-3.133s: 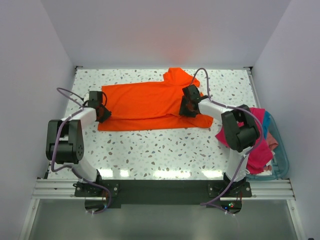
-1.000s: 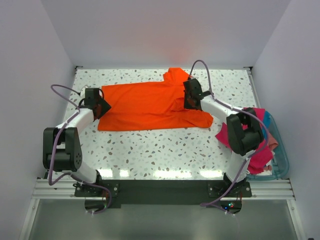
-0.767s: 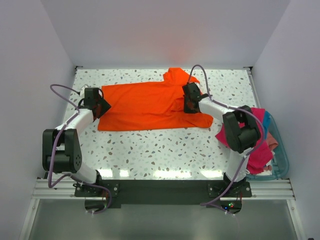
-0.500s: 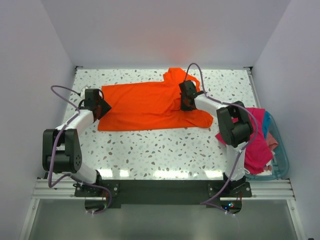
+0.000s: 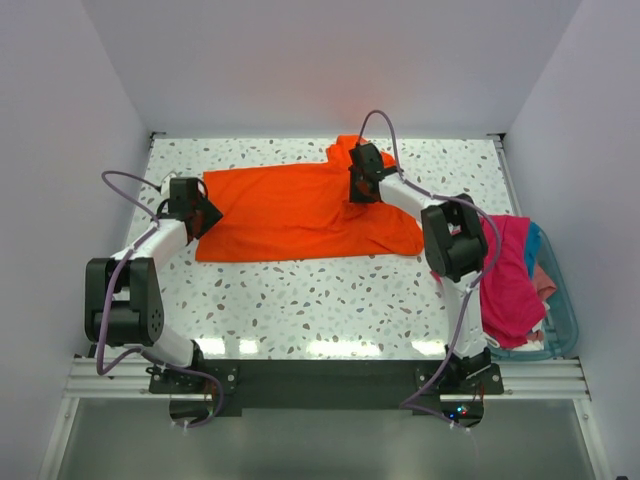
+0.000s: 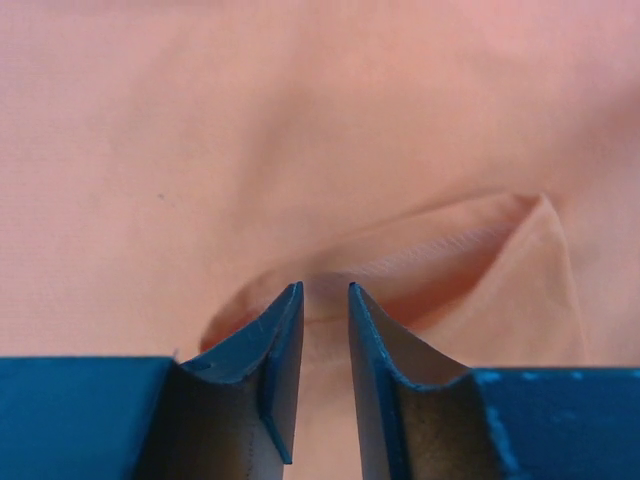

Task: Fold and stack the t-shirts
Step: Fold the tshirt

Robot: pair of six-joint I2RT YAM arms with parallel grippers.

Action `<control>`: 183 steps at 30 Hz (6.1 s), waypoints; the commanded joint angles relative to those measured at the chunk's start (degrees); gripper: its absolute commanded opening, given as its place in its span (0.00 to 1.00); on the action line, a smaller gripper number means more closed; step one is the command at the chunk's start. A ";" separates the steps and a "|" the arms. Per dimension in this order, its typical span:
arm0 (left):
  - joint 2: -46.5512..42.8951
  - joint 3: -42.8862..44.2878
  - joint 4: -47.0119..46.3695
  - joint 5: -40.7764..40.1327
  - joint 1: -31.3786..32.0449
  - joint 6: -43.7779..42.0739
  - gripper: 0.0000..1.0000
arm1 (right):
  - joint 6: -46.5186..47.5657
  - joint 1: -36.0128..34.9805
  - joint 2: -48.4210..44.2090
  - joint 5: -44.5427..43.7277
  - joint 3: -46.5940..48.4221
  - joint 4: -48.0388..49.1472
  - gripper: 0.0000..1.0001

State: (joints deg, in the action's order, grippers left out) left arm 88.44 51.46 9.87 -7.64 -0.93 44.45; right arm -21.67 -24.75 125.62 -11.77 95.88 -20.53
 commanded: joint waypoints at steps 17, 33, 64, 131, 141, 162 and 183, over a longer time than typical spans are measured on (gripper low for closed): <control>-13.73 -12.69 -0.02 -5.28 0.31 2.40 0.65 | 0.23 -0.73 -11.89 0.78 -4.81 6.12 0.54; -15.76 -19.11 -2.31 -6.25 0.31 2.58 0.63 | 0.31 -6.71 -0.65 -4.48 1.67 2.08 0.38; -15.51 -21.84 -6.44 -11.52 0.14 5.21 0.63 | -4.86 -1.62 -26.02 -10.56 -17.71 -10.14 0.72; -38.53 -12.19 23.27 -18.20 -1.44 6.63 0.66 | -8.48 13.33 -62.97 6.40 -43.68 -16.23 0.70; -3.13 11.62 9.38 -14.77 -1.44 -4.62 0.58 | 0.56 13.33 -28.00 9.93 -14.78 -1.61 0.66; 28.36 32.04 10.09 -13.37 -1.44 -7.36 0.46 | 12.62 13.33 15.26 10.45 30.07 -4.78 0.63; 30.47 31.42 8.68 -12.66 -1.44 -7.27 0.28 | 8.93 11.13 19.66 13.35 29.89 -4.16 0.57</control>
State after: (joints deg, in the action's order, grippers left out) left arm 117.67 81.62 20.62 -20.14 -2.17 37.87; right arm -11.99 -13.23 143.72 1.21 123.15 -24.05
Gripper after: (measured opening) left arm 0.295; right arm 0.580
